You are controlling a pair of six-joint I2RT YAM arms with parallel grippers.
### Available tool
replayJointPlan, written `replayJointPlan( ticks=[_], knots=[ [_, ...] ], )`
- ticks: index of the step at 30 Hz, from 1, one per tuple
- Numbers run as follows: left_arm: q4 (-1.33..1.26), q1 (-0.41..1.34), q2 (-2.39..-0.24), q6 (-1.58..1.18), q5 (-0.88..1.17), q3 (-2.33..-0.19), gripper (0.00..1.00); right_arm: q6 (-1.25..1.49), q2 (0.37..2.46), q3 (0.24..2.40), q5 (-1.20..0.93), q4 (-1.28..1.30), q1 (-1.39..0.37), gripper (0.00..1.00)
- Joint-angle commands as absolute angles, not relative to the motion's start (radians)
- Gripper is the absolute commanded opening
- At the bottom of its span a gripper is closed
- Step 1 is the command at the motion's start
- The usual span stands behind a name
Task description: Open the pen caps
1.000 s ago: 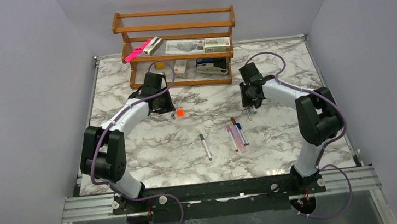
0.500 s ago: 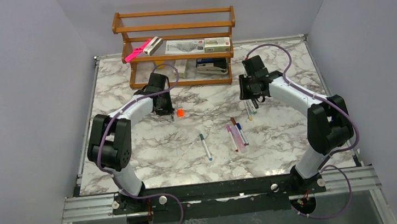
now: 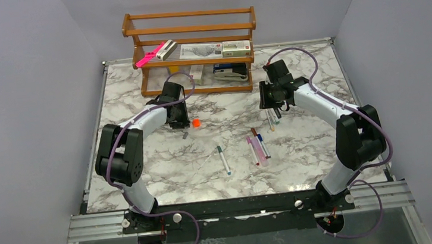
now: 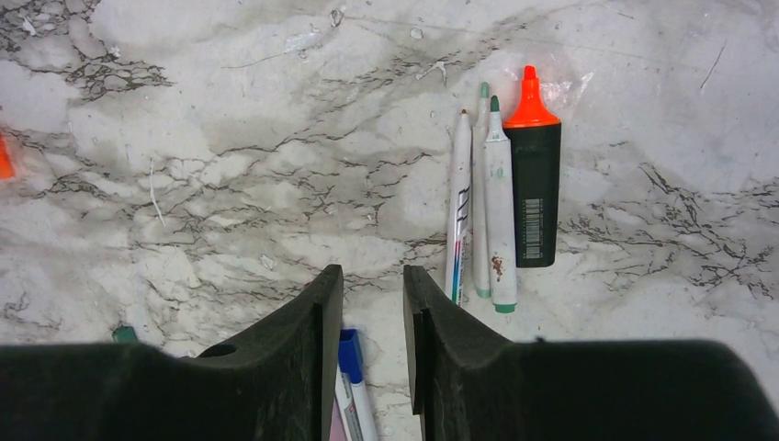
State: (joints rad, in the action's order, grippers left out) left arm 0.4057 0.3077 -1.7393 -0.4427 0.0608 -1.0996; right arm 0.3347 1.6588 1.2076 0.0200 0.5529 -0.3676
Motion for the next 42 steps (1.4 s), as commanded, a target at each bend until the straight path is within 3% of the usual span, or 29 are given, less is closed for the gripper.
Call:
replayJointPlan(
  ticks=[1,4,17,28,31,32,37,38,40,42],
  knots=[
    [0.405,0.310,-1.715,-0.449,0.067,-1.086,0.31,0.325,1.628,1.202,-0.016,0.549,-0.370,0.31],
    [0.406,0.309,-1.724,-0.449,0.068,-1.088,0.36,0.324,1.623,1.204,-0.021,0.552,-0.370,0.31],
    [0.441,0.310,-1.645,-0.463,0.106,-1.118,0.37,0.305,1.551,1.127,-0.131,0.540,-0.390,0.31],
    [0.441,0.309,-1.454,-0.523,0.271,-1.094,0.51,0.350,1.422,1.012,-0.326,0.495,-0.463,0.32],
    [0.444,0.311,-1.432,-0.531,0.299,-1.096,0.56,0.363,1.358,0.988,-0.421,0.456,-0.465,0.38],
    [0.445,0.312,-1.422,-0.532,0.303,-1.097,0.61,0.370,1.343,0.982,-0.454,0.445,-0.466,0.46],
    [0.469,0.317,-1.377,-0.540,0.309,-1.096,0.89,0.414,1.275,0.935,-0.575,0.413,-0.467,0.55],
    [0.475,0.320,-1.368,-0.545,0.310,-1.092,0.97,0.416,1.260,0.929,-0.586,0.414,-0.469,0.62],
    [0.486,0.325,-1.339,-0.554,0.313,-1.083,0.99,0.412,1.228,0.931,-0.595,0.437,-0.469,0.70],
    [0.494,0.334,-1.310,-0.562,0.318,-1.070,0.99,0.409,1.196,0.942,-0.610,0.460,-0.469,0.72]
  ],
)
